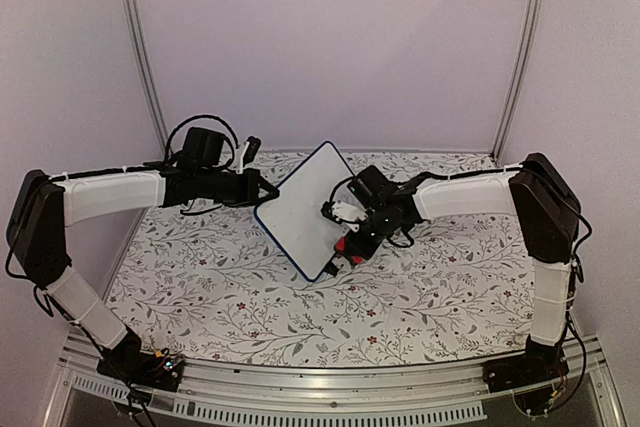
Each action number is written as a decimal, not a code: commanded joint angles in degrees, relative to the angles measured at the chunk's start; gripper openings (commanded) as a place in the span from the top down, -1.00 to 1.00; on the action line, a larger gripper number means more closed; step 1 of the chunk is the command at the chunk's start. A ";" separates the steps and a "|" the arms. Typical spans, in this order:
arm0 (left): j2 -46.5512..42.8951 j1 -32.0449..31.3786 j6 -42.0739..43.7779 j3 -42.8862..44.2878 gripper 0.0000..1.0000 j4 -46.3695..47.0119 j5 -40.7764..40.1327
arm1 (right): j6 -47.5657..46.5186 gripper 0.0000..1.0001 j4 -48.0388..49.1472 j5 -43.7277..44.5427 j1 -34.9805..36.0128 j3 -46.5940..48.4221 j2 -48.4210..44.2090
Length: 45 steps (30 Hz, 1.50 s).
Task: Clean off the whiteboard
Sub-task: Erase the whiteboard at the center of the board.
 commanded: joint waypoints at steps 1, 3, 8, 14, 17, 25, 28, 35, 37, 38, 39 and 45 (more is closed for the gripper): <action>1.17 -0.77 1.98 0.17 1.00 -0.04 1.46 | 0.24 0.94 -0.38 -0.32 0.22 3.29 0.91; 1.17 -0.74 1.93 0.17 1.00 -0.03 1.42 | -0.02 0.94 -0.93 -0.57 0.22 5.51 0.89; 1.17 -0.73 1.98 0.17 1.00 0.00 1.64 | -0.72 0.93 -2.18 0.27 0.22 10.49 1.63; 1.36 -0.73 1.99 0.26 1.00 0.01 1.92 | -0.95 0.93 -2.16 1.53 -0.40 12.40 2.44; 1.46 -0.78 2.04 0.27 1.00 -0.02 1.89 | -0.88 0.93 -2.35 0.87 -1.09 12.03 3.05; 1.67 -0.72 2.20 0.59 1.00 -0.47 1.79 | -0.82 0.94 -2.94 -1.07 -2.15 7.29 3.68; 1.80 -0.70 2.25 0.70 1.00 -0.61 1.79 | -0.73 0.93 -3.66 -1.62 -2.42 5.21 3.50; 1.77 -0.65 2.27 0.97 1.00 -0.88 2.02 | -0.34 0.94 -3.61 -2.49 -2.79 2.72 2.85; 1.69 -0.61 2.34 1.01 1.00 -0.99 2.09 | -0.25 0.94 -3.54 -2.65 -2.86 3.22 2.78; 1.70 -0.62 2.38 1.05 1.00 -1.02 2.03 | -0.18 0.94 -3.47 -2.78 -2.86 3.64 2.64; 1.65 -0.56 2.46 1.12 1.00 -1.09 2.09 | -0.12 0.94 -3.43 -2.91 -2.86 4.21 2.46; 1.65 -0.56 2.61 1.23 1.00 -1.44 2.00 | -0.32 0.94 -3.66 -2.53 -3.47 9.22 0.69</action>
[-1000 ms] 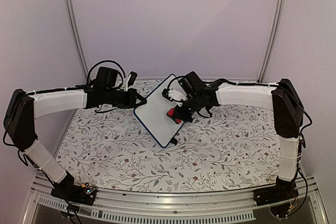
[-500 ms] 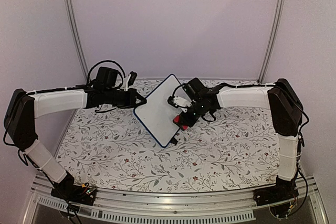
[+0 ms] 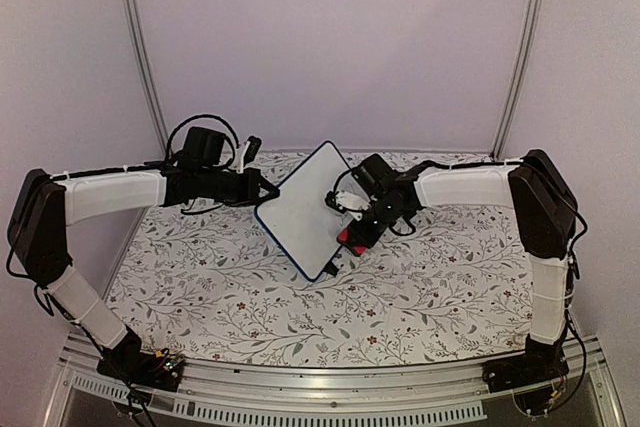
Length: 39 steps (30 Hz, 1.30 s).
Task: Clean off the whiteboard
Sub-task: Erase the whiteboard at the center of the board.
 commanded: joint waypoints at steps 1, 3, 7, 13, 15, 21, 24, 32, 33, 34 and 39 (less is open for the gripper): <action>1.22 -0.64 2.47 0.88 1.00 -1.44 1.82 | 0.20 0.94 0.86 -0.49 -0.70 5.00 -0.96; 1.29 -0.62 2.48 0.94 1.00 -1.43 1.94 | 0.00 0.94 0.75 -0.72 -1.59 6.88 -0.76; 1.19 -0.58 2.49 1.00 1.00 -1.42 2.12 | -0.18 0.93 -0.52 -1.27 -2.63 9.55 1.24; 1.35 -0.40 2.44 1.03 1.00 -1.39 2.34 | -0.47 0.93 -0.54 -3.59 -2.64 9.69 3.10; 1.47 -0.40 2.44 1.03 1.00 -1.42 2.47 | -0.52 0.93 -0.49 -4.34 -2.63 9.19 3.56; 1.65 -0.35 2.37 1.03 1.00 -1.32 2.55 | -0.31 0.94 -0.04 -5.37 -2.66 6.11 4.00; 1.65 -0.34 2.49 1.03 1.00 -1.31 2.55 | 0.02 0.93 0.59 -5.29 -2.64 3.26 3.78; 1.82 -0.36 2.33 1.11 1.00 -1.34 2.89 | 0.36 0.94 1.16 -4.26 -2.72 -1.23 3.52; 1.79 -0.36 2.37 1.12 1.00 -1.35 2.89 | 0.34 0.93 1.08 -4.22 -2.72 -1.29 3.45; 1.83 -0.34 2.43 1.12 1.00 -1.35 2.85 | 0.39 0.94 0.99 -4.19 -2.72 -1.25 3.36; 1.92 -0.30 2.66 1.12 1.00 -1.40 3.06 | 0.45 0.93 -0.12 -4.55 -2.72 -0.14 1.39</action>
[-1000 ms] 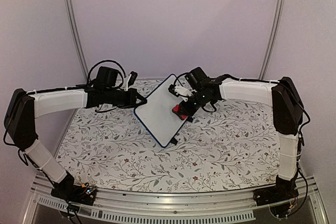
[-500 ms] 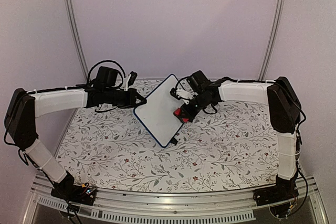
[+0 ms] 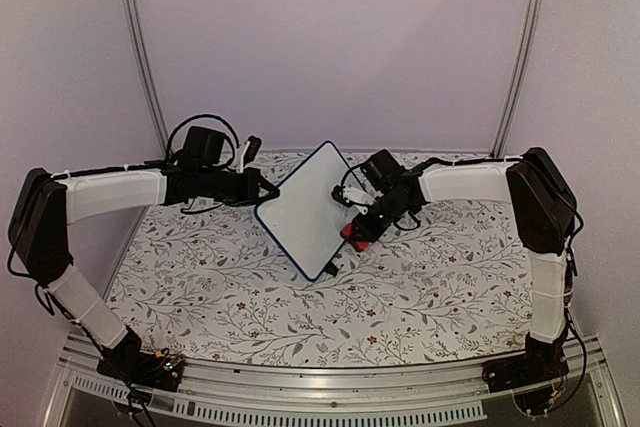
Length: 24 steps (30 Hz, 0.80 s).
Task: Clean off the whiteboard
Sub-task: Erase the whiteboard at the center of the board.
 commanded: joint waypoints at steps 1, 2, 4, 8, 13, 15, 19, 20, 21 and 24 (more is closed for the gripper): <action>1.42 -0.70 2.50 0.81 1.00 -1.15 2.19 | 0.75 0.94 -1.91 -0.24 0.54 -0.51 -0.92; 1.55 -0.73 2.73 1.13 1.00 -1.55 2.19 | 0.77 0.94 -2.26 -0.31 0.54 -0.42 -1.68; 1.55 -0.68 3.32 1.77 1.00 -2.71 2.11 | 1.10 0.93 -3.34 0.02 0.54 -0.31 -4.40; 1.38 -0.67 4.68 2.55 1.00 -4.55 1.96 | 2.30 0.94 -3.92 2.10 0.47 -0.88 -10.29; 1.70 -0.55 7.22 4.65 1.00 -8.26 3.38 | 4.01 0.94 -1.47 3.52 0.41 -2.58 -17.13; 1.51 -0.47 8.34 5.25 1.00 -9.74 3.49 | 4.26 0.93 -1.09 4.72 0.36 -3.05 -18.32; 1.13 -0.47 9.90 6.06 1.00 -11.59 4.55 | 4.29 0.93 -1.20 5.25 0.12 -3.38 -18.82; 1.05 -0.52 10.24 6.38 1.00 -12.39 4.84 | 4.54 0.94 -1.20 5.62 0.18 -3.47 -18.69; 0.92 -0.58 10.69 6.69 1.00 -13.22 5.03 | 4.79 0.94 -1.25 5.94 0.14 -3.47 -18.60; 0.18 -0.68 11.75 6.68 1.00 -14.15 5.25 | 5.63 0.94 -0.57 6.80 0.10 -4.24 -18.33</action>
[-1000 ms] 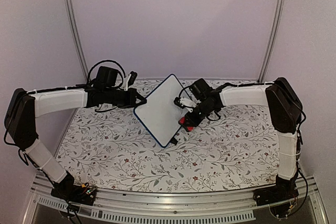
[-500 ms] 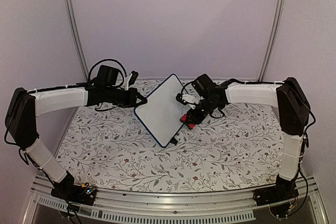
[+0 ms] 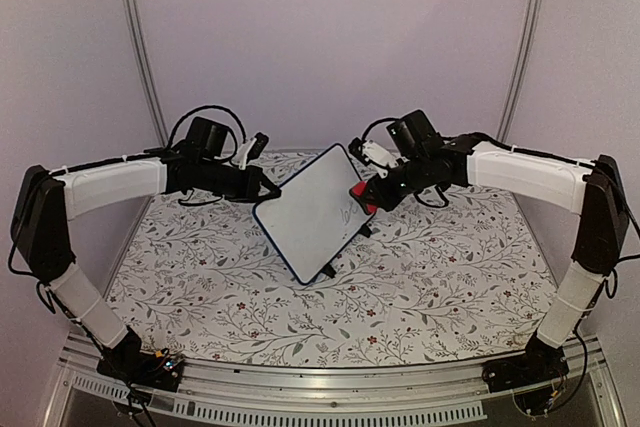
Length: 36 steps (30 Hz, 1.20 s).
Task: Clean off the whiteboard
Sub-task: Erase the whiteboard at the center of the board.
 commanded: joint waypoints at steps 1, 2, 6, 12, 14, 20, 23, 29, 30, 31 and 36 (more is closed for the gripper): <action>-0.92 -0.64 4.06 0.77 1.00 -4.37 2.55 | 1.77 0.94 0.88 2.34 -0.21 -1.79 0.85; -0.88 -0.67 4.06 0.78 1.00 -4.36 2.66 | 1.80 0.94 0.97 2.52 -0.27 -1.95 0.93; 0.18 -0.56 4.82 1.86 1.00 -6.22 3.17 | 2.31 0.94 1.01 2.74 -0.56 -1.97 1.77; -1.83 -0.05 5.04 2.39 1.00 -7.30 4.53 | 2.45 0.94 1.47 2.28 -0.63 -1.97 2.50; -2.38 0.21 4.95 2.04 1.00 -7.58 4.90 | 2.56 0.94 1.58 1.99 -0.63 -1.82 2.95; -2.75 0.62 4.85 1.12 0.94 -7.92 6.02 | 2.89 0.94 2.45 0.94 -0.64 -1.31 4.04; -3.00 0.75 5.16 1.11 0.79 -7.92 5.67 | 3.63 0.94 2.68 0.29 -0.68 0.16 6.08; -2.55 1.64 5.11 0.65 0.59 -7.34 5.24 | 5.26 0.94 3.33 0.54 -0.63 2.36 9.70; -2.37 1.79 5.15 0.65 0.59 -7.32 5.34 | 5.44 0.94 3.60 0.34 -0.63 2.20 9.74; -2.40 1.90 5.13 0.60 0.58 -7.30 5.30 | 5.53 0.94 3.75 0.21 -0.63 2.02 9.70; -2.70 2.55 4.93 0.43 0.37 -6.95 5.13 | 5.59 0.94 4.11 0.69 -0.63 1.15 9.51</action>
